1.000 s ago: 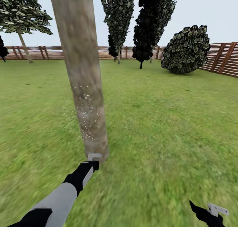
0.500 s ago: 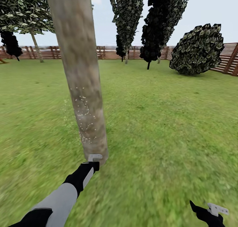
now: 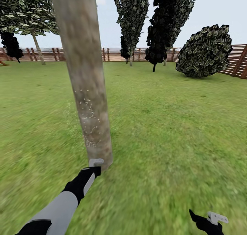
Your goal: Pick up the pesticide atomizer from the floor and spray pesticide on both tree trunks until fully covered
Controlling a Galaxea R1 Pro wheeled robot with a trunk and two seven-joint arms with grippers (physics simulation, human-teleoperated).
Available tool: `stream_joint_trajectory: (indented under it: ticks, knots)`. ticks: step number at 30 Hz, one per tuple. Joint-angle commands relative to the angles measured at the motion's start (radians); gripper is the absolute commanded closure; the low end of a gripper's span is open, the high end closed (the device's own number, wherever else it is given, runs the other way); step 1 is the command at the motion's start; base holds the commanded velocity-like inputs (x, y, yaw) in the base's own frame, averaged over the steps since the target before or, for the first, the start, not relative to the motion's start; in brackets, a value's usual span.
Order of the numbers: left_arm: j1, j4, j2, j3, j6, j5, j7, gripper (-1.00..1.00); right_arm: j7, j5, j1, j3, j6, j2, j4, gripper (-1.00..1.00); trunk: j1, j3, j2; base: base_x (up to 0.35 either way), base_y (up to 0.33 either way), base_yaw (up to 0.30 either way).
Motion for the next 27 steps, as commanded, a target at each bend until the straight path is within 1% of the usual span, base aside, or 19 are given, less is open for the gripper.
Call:
stream_joint_trajectory:
  ticks: [1, 4, 5, 6, 7, 10, 11, 13, 16, 20, 23, 25, 27]
  knots:
    - [0.000, -0.006, -0.001, -0.001, 0.002, 0.000, 0.000, 1.00, -0.001, 0.000, 0.000, 0.000, -0.001, 0.000, 0.006, -1.00, 0.000, 0.000, 0.000, -0.303, 0.116, 0.000]
    - [0.000, -0.023, -0.001, -0.003, 0.009, 0.000, 0.000, 1.00, -0.001, 0.000, 0.000, 0.000, -0.001, 0.000, 0.023, -1.00, 0.000, 0.000, 0.000, -0.231, 0.053, 0.000]
    - [0.000, -0.122, -0.001, -0.001, 0.011, -0.001, 0.000, 1.00, -0.001, 0.000, 0.000, 0.000, -0.002, 0.000, 0.028, -1.00, 0.000, 0.000, 0.000, -0.035, 0.006, 0.000]
    - [0.000, -0.124, -0.002, -0.001, 0.011, -0.001, 0.000, 1.00, -0.001, 0.000, 0.000, 0.000, -0.002, 0.000, 0.028, -1.00, 0.000, 0.000, 0.000, -0.011, 0.002, 0.000]
    - [0.000, -0.131, -0.003, -0.006, 0.012, -0.002, 0.000, 1.00, -0.002, 0.000, 0.000, 0.000, -0.002, 0.000, 0.028, -1.00, 0.000, 0.000, 0.000, -0.006, 0.001, 0.000]
    - [0.000, -0.190, -0.004, -0.049, 0.022, -0.003, 0.001, 1.00, -0.002, 0.000, 0.000, 0.000, -0.003, 0.000, 0.028, -1.00, 0.000, 0.000, 0.000, -0.002, 0.000, 0.000]
    - [0.000, -0.235, -0.006, -0.067, 0.071, -0.002, 0.001, 1.00, -0.002, 0.000, 0.000, 0.000, -0.003, 0.000, 0.028, -1.00, 0.000, 0.000, 0.000, 0.000, 0.000, 0.000]
    - [0.000, -0.305, -0.007, -0.072, 0.150, -0.002, 0.001, 1.00, -0.002, 0.000, 0.000, 0.000, -0.003, 0.000, 0.029, -1.00, 0.000, 0.000, 0.000, 0.000, 0.000, 0.000]
    - [0.000, -0.364, -0.005, -0.074, 0.191, -0.003, 0.001, 1.00, -0.002, 0.000, 0.000, 0.000, -0.003, 0.000, 0.031, -1.00, 0.000, 0.000, 0.000, 0.000, 0.000, 0.000]
    - [0.000, -0.374, -0.001, -0.074, 0.198, -0.004, 0.002, 1.00, -0.002, 0.000, 0.000, -0.001, -0.003, 0.000, 0.043, -1.00, 0.000, 0.000, 0.000, 0.000, 0.000, 0.000]
    - [0.000, -0.375, -0.001, -0.071, 0.197, -0.005, 0.004, 1.00, -0.002, 0.000, 0.000, -0.001, -0.003, 0.000, 0.043, -1.00, 0.000, 0.000, 0.000, 0.000, -0.159, 0.091]
    - [0.000, -0.374, -0.001, -0.071, 0.197, -0.005, 0.018, 1.00, -0.002, 0.000, 0.000, -0.001, -0.003, 0.000, 0.044, -1.00, 0.000, 0.000, 0.000, 0.000, -0.247, 0.225]
    - [0.001, -0.366, -0.001, -0.071, 0.197, -0.004, 0.045, 1.00, -0.002, 0.000, 0.000, -0.001, -0.003, 0.000, 0.044, -1.00, 0.000, 0.000, 0.000, 0.000, -0.269, 0.269]
